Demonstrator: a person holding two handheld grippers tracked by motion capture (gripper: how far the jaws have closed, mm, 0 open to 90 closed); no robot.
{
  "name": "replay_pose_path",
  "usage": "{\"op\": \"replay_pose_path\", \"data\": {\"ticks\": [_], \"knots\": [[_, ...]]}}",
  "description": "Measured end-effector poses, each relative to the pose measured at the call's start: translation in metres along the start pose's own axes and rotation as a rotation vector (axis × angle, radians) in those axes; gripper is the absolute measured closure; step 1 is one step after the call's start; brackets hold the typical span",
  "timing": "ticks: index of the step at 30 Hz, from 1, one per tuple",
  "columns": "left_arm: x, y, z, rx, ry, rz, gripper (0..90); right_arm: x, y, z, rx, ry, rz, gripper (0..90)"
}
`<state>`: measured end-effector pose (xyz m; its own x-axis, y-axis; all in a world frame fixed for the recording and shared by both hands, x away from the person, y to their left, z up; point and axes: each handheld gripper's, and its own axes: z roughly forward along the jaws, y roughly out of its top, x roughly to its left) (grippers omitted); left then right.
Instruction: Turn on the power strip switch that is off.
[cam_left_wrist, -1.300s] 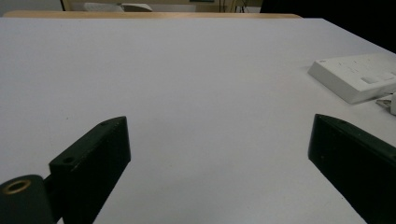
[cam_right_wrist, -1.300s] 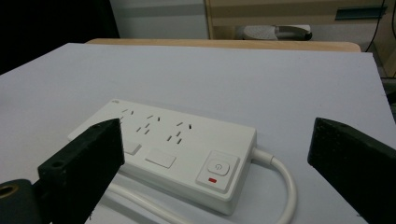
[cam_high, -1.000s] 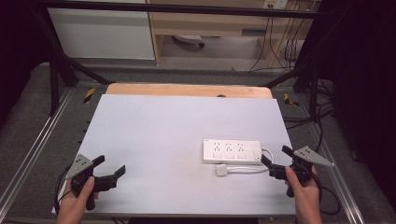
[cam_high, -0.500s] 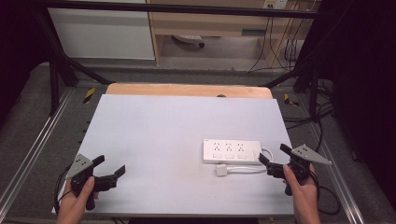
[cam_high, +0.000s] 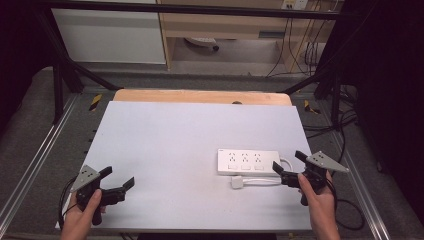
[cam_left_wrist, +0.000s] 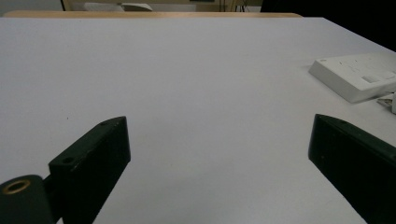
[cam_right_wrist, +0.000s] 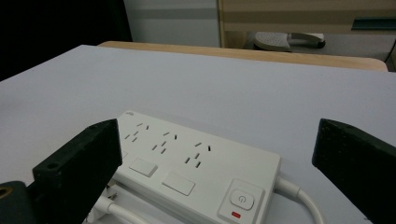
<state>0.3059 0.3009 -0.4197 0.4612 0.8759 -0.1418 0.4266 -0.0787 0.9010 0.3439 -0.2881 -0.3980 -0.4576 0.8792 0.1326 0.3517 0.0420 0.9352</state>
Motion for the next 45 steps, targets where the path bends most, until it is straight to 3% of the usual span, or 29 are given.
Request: {"op": "replay_pose_path", "data": {"ticks": [16,19,22,23,26,28,29,30,32,34,41,45], "knots": [[0.0,0.0,0.0,0.0,-0.001,0.001,5.4,0.006,0.002,0.008,-0.001,0.018,-0.006,5.2],[0.0,0.0,0.0,0.0,-0.001,0.001,5.4,0.01,0.003,0.011,-0.003,0.018,-0.025,15.3],[0.0,0.0,0.0,-0.001,-0.001,0.003,5.4,0.012,0.003,0.013,-0.006,0.016,-0.033,19.8],[0.0,0.0,0.0,0.0,-0.001,0.002,5.4,0.014,0.004,0.013,-0.006,0.01,-0.046,26.3],[0.0,0.0,0.0,0.0,-0.002,0.004,5.4,0.015,0.004,0.014,-0.003,0.005,-0.057,31.2],[0.0,0.0,0.0,-0.001,-0.003,0.005,5.4,0.017,0.005,0.017,0.002,0.003,-0.067,41.4],[0.0,0.0,0.0,-0.001,-0.001,0.004,5.4,0.017,0.005,0.017,0.002,0.003,-0.067,41.4],[0.0,0.0,0.0,-0.001,-0.001,0.004,5.4,0.019,0.005,0.018,0.001,-0.004,-0.084,49.3],[0.0,0.0,0.0,-0.001,-0.001,0.005,5.4,0.02,0.005,0.019,0.001,0.0,-0.089,51.9],[0.0,0.0,0.0,-0.001,-0.003,0.008,5.4,0.024,0.005,0.021,-0.004,0.005,-0.111,61.6],[0.0,0.0,0.0,-0.002,-0.003,0.008,5.4,0.032,0.005,0.026,-0.029,0.021,-0.133,79.4],[0.0,0.0,0.0,-0.002,-0.002,0.008,5.5,0.034,0.005,0.027,-0.031,0.032,-0.144,83.8]]}}
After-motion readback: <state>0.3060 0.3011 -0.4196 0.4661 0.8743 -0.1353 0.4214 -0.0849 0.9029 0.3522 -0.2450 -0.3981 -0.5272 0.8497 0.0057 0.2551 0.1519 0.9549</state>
